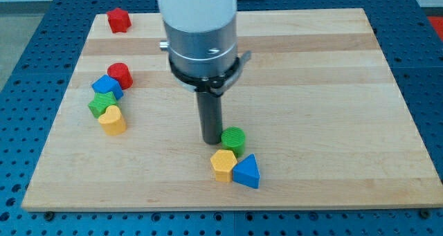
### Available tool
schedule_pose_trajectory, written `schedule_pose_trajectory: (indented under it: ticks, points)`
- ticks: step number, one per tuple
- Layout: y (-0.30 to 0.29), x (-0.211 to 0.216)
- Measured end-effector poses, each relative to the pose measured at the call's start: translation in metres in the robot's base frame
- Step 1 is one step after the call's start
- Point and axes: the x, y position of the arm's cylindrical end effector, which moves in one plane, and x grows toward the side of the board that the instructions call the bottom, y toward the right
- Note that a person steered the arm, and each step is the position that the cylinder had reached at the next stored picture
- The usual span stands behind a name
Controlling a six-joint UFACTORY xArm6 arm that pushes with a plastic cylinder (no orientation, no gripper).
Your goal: Push the yellow heart towards the bottom center
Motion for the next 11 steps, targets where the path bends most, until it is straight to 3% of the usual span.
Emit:
schedule_pose_trajectory:
  ticks: [2, 3, 5, 6, 9, 11]
  points:
    - [0.018, 0.005]
    - [-0.040, 0.018]
    - [-0.217, 0.037]
    - [-0.236, 0.002]
    - [-0.200, -0.042]
    - [-0.141, -0.042]
